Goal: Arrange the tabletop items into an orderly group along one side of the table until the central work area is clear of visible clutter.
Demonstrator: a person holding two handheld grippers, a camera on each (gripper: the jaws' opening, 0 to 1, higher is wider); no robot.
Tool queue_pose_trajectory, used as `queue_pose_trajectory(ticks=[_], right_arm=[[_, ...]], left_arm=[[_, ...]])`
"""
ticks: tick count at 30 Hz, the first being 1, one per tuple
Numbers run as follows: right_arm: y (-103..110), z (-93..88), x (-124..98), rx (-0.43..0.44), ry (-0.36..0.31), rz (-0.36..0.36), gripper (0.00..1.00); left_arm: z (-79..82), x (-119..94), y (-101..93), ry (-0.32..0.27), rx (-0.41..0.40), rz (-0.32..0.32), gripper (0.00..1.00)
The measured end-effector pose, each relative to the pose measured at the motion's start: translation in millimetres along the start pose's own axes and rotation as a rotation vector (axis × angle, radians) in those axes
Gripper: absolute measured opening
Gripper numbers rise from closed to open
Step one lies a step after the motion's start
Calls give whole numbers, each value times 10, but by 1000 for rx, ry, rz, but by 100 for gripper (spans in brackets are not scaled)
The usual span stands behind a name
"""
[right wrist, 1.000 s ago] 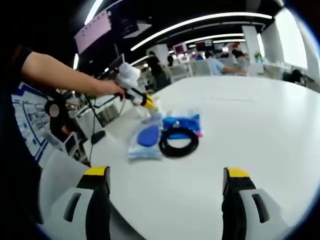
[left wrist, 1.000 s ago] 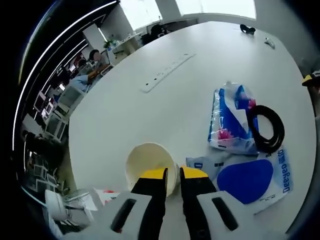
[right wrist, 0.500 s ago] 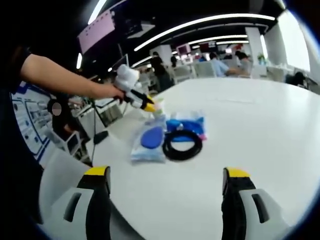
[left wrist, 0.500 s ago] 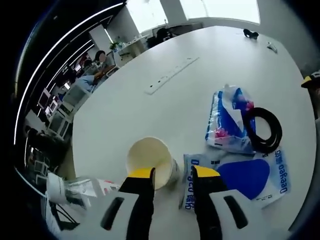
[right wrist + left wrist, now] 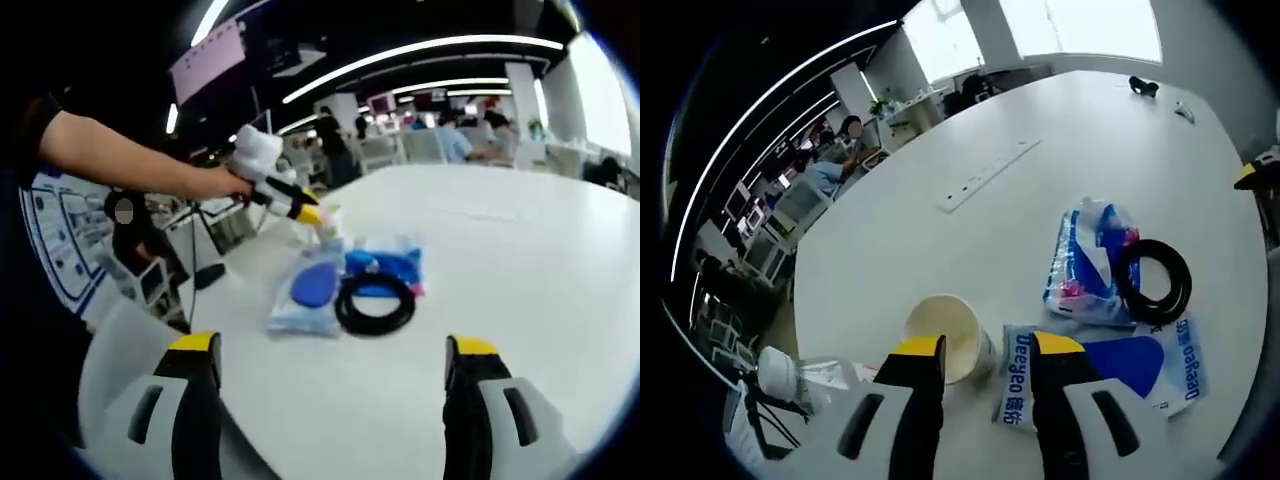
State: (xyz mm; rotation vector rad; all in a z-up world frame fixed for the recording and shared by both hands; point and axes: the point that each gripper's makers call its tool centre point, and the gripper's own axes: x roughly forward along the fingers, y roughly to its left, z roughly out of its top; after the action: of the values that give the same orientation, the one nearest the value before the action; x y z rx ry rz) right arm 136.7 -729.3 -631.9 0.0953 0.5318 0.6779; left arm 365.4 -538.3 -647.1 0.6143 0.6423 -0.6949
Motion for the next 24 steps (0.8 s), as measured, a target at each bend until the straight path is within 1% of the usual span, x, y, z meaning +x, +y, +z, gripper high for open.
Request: queue_pose_trajectory(ticks=[10, 14, 17, 20, 24], right_arm=[[46, 47, -3, -9, -19, 18, 90], [75, 54, 10, -19, -22, 29, 89], [90, 61, 26, -17, -25, 38, 89], [102, 67, 34, -22, -22, 43, 89], [106, 83, 36, -38, -25, 44, 87]], left_arm=[[12, -151, -38, -19, -3, 21, 31], [8, -234, -97, -35, -33, 25, 33], [-18, -272, -134, -35, -24, 26, 32], [-36, -309, -152, -38, -37, 30, 32], [-104, -347, -191, -37, -47, 32, 32]])
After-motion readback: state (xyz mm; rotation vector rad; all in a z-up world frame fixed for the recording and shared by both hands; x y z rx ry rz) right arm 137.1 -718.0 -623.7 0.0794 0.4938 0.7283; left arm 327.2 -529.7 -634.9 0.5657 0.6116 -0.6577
